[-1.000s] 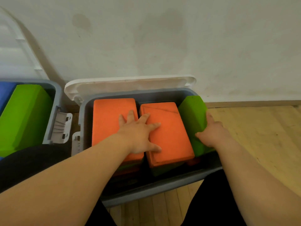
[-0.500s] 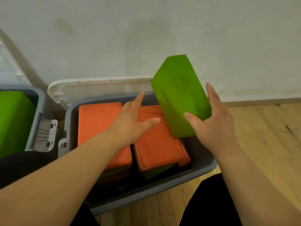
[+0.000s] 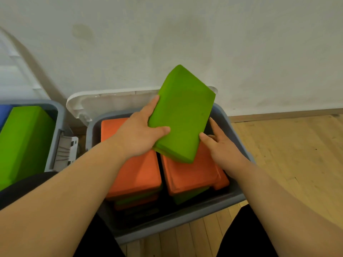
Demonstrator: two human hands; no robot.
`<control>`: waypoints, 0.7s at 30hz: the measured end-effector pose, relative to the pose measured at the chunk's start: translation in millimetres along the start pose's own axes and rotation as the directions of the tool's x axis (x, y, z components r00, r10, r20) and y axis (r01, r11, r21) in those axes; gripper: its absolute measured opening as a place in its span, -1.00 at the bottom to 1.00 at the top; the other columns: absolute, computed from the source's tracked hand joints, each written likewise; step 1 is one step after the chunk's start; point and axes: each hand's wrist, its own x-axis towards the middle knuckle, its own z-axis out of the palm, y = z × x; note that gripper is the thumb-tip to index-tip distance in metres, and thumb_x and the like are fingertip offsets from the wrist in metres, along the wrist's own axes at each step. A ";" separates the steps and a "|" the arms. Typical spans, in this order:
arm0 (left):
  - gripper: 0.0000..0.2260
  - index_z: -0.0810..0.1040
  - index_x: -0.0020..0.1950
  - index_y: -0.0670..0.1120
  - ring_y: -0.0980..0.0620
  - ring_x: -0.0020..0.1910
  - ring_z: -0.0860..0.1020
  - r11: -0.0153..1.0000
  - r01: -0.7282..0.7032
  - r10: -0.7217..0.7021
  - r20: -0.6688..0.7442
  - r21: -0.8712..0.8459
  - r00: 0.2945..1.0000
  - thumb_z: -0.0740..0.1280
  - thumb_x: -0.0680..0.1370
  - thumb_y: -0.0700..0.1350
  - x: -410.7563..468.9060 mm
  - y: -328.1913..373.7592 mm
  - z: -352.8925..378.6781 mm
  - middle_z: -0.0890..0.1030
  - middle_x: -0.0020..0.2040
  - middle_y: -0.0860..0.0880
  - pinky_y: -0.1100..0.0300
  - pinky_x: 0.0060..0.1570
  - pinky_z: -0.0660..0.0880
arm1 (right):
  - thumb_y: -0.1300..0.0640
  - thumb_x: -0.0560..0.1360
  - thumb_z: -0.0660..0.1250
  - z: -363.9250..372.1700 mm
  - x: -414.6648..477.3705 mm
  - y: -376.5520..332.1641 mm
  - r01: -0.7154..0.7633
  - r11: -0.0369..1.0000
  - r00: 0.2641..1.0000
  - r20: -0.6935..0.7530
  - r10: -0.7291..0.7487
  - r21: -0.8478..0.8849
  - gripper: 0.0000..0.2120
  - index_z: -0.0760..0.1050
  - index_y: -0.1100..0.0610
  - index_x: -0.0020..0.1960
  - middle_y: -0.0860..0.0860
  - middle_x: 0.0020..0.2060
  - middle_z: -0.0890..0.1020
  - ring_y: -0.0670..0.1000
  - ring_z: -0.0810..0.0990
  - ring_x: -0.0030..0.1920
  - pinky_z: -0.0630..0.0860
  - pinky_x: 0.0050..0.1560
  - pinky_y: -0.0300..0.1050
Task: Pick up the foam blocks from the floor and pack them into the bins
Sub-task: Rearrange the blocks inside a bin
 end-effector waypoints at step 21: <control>0.05 -0.21 0.57 0.44 -0.22 0.27 0.51 0.808 0.126 -0.125 -0.042 0.575 0.991 0.39 0.29 0.52 -2.8 28.2 -2.4 0.34 0.29 -0.08 -0.06 0.25 0.46 | -0.10 0.45 0.45 11.5 17.2 -4.6 0.151 0.938 0.987 -0.107 -0.124 0.312 -0.26 0.12 -0.60 0.40 -0.08 0.29 0.62 -0.07 0.61 0.28 0.60 0.21 0.16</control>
